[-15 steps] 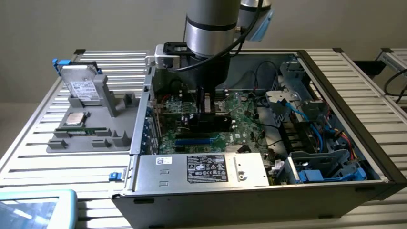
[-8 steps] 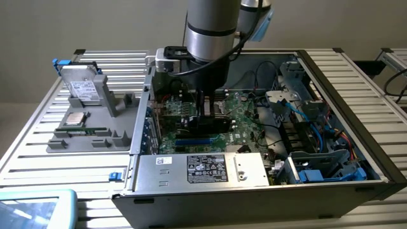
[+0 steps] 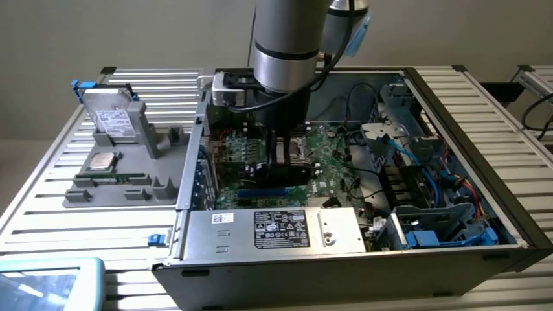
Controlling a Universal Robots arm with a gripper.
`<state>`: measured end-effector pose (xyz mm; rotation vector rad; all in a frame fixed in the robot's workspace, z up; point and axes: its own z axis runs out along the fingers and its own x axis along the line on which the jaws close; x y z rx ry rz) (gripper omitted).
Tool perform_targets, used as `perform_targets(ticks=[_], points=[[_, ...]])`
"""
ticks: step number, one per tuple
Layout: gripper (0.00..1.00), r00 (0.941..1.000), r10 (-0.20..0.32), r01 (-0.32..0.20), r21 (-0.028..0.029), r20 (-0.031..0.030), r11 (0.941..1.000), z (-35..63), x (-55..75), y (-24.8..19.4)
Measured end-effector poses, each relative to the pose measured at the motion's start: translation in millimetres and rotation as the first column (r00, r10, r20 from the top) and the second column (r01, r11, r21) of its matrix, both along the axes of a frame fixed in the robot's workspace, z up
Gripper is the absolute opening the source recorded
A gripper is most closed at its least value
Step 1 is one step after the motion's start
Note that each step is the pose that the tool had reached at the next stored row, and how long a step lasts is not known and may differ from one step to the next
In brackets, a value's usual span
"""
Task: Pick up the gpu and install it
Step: 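Insert the gpu into the slot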
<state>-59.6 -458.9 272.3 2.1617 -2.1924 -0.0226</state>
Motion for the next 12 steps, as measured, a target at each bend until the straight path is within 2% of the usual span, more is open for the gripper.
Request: perform_targets(ticks=[12], points=[[0.27, 1.0000, 0.000, 0.000, 0.0004, -0.0001, 1.0000, -10.7, -2.2, 0.0]])
